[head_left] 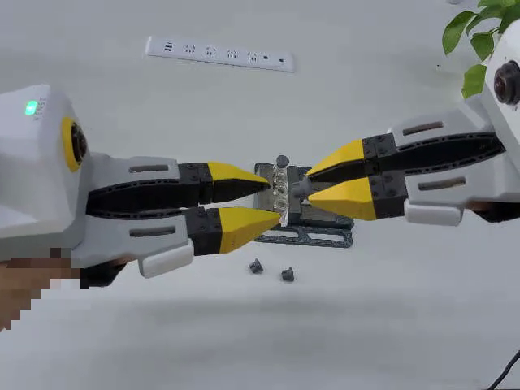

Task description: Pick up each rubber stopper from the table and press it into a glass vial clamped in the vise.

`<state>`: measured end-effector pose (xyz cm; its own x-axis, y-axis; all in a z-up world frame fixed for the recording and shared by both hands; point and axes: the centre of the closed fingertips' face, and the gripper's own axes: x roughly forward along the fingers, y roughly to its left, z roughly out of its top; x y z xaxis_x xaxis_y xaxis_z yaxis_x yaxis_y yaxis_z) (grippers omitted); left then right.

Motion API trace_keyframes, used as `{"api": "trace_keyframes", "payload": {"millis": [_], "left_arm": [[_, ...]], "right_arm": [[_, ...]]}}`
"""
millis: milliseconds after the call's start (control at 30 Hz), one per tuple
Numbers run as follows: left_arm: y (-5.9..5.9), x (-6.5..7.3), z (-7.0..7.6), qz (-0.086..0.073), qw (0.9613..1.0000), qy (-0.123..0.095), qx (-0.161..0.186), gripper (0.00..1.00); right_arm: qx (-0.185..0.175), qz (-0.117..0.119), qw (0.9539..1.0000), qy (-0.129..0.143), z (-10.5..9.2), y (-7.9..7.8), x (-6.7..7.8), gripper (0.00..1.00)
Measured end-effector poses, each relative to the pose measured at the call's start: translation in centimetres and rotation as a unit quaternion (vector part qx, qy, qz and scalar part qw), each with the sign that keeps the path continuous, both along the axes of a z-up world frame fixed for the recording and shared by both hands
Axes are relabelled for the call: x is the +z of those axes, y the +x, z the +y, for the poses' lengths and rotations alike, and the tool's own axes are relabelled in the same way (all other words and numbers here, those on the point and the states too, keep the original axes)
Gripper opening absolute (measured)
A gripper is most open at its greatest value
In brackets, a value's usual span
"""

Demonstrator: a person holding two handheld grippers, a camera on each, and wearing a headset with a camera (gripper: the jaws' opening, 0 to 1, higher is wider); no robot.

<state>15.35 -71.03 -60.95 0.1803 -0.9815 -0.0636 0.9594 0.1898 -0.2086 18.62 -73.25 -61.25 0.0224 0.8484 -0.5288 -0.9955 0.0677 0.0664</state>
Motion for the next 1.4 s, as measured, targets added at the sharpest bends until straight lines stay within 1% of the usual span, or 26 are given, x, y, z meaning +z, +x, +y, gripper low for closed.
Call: {"api": "trace_keyframes", "payload": {"millis": [100, 133, 200, 267, 333, 367, 433, 467, 533, 600, 667, 700, 767, 833, 867, 933, 967, 1000, 1067, 1100, 1133, 1200, 1267, 1300, 1367, 1400], "left_arm": [[0.3, -0.6, 0.3, -0.003, 0.9999, 0.009, 0.010, 0.24], [0.6, -1.0, 0.5, -0.009, 0.9996, 0.018, 0.017, 0.26], [0.8, -1.5, 0.7, -0.009, 0.9993, 0.026, 0.024, 0.31], [1.1, -2.0, 0.9, -0.016, 0.9988, 0.034, 0.031, 0.35], [1.4, -2.5, 1.1, -0.014, 0.9983, 0.041, 0.039, 0.41], [1.6, -2.9, 1.2, -0.016, 0.9978, 0.047, 0.044, 0.45], [1.8, -3.3, 1.4, -0.021, 0.9970, 0.056, 0.049, 0.49], [1.9, -3.6, 1.5, -0.021, 0.9967, 0.060, 0.050, 0.51], [2.1, -4.0, 1.8, -0.027, 0.9959, 0.066, 0.056, 0.54], [2.3, -4.5, 1.9, -0.026, 0.9950, 0.076, 0.060, 0.59], [2.4, -4.9, 1.9, -0.030, 0.9941, 0.083, 0.063, 0.63], [2.4, -5.1, 1.9, -0.030, 0.9938, 0.086, 0.065, 0.64], [2.5, -5.3, 1.9, -0.035, 0.9932, 0.087, 0.069, 0.69], [2.7, -5.5, 1.9, -0.037, 0.9927, 0.089, 0.073, 0.73], [2.8, -5.7, 2.0, -0.036, 0.9923, 0.091, 0.075, 0.75], [2.9, -5.8, 2.0, -0.047, 0.9913, 0.095, 0.078, 0.77], [2.9, -5.9, 2.1, -0.044, 0.9912, 0.097, 0.079, 0.80], [2.9, -6.0, 2.1, -0.042, 0.9910, 0.099, 0.080, 0.81], [3.1, -6.2, 2.3, -0.050, 0.9899, 0.103, 0.084, 0.85], [3.2, -6.3, 2.3, -0.049, 0.9896, 0.105, 0.086, 0.87], [3.3, -6.6, 2.5, -0.047, 0.9894, 0.106, 0.087, 0.89], [3.5, -6.8, 2.7, -0.052, 0.9884, 0.110, 0.090, 0.92], [3.6, -7.0, 2.8, -0.048, 0.9887, 0.110, 0.090, 0.95], [3.6, -7.0, 2.8, -0.048, 0.9887, 0.109, 0.091, 0.96], [3.6, -7.1, 2.7, -0.049, 0.9888, 0.109, 0.090, 0.98], [3.6, -7.2, 2.7, -0.049, 0.9890, 0.109, 0.088, 0.99]], "right_arm": [[-0.012, -0.002, 0.9997, -0.022, -0.5, 1.4, -0.7, 0.06], [-0.016, -0.003, 0.9993, -0.033, -0.5, 1.8, -1.1, 0.06], [-0.018, -0.007, 0.9984, -0.053, -0.5, 2.5, -1.7, 0.06], [-0.022, -0.006, 0.9975, -0.067, -0.6, 3.2, -2.2, 0.06], [-0.022, -0.005, 0.9959, -0.088, -0.6, 3.9, -2.9, 0.06], [-0.022, -0.007, 0.9945, -0.102, -0.6, 4.3, -3.3, 0.06], [-0.022, -0.006, 0.9928, -0.117, -0.5, 4.9, -3.9, 0.06], [-0.022, -0.007, 0.9917, -0.127, -0.5, 5.4, -4.3, 0.06], [-0.023, -0.009, 0.9888, -0.147, -0.7, 6.3, -5.2, 0.06], [-0.023, -0.007, 0.9875, -0.156, -0.5, 6.8, -5.4, 0.06], [-0.022, -0.010, 0.9847, -0.173, -0.4, 7.5, -6.0, 0.06], [-0.022, -0.008, 0.9830, -0.182, -0.5, 8.2, -6.6, 0.06], [-0.019, -0.006, 0.9806, -0.195, -0.4, 8.4, -7.1, 0.06], [-0.016, -0.014, 0.9740, -0.226, -0.7, 9.0, -7.9, 0.06], [-0.012, -0.015, 0.9723, -0.233, -0.6, 9.2, -8.4, 0.06], [-0.010, -0.008, 0.9707, -0.240, -0.5, 9.5, -9.1, 0.06], [-0.007, -0.010, 0.9681, -0.250, -0.7, 10.1, -9.7, 0.06], [-0.006, -0.009, 0.9669, -0.255, -0.7, 10.3, -10.1, 0.06], [-0.001, -0.003, 0.9637, -0.267, -0.7, 10.5, -10.8, 0.06], [0.000, -0.004, 0.9615, -0.275, -0.8, 10.6, -11.1, 0.06], [0.004, -0.005, 0.9574, -0.289, -1.0, 10.7, -11.6, 0.06], [0.011, -0.006, 0.9534, -0.301, -1.1, 10.8, -12.3, 0.06], [0.012, -0.001, 0.9514, -0.308, -1.1, 10.8, -12.8, 0.06], [0.014, 0.000, 0.9501, -0.312, -1.0, 11.1, -13.3, 0.06], [0.016, 0.002, 0.9475, -0.319, -1.1, 11.1, -13.7, 0.06], [0.017, 0.003, 0.9453, -0.326, -1.2, 11.2, -14.0, 0.06]]}}
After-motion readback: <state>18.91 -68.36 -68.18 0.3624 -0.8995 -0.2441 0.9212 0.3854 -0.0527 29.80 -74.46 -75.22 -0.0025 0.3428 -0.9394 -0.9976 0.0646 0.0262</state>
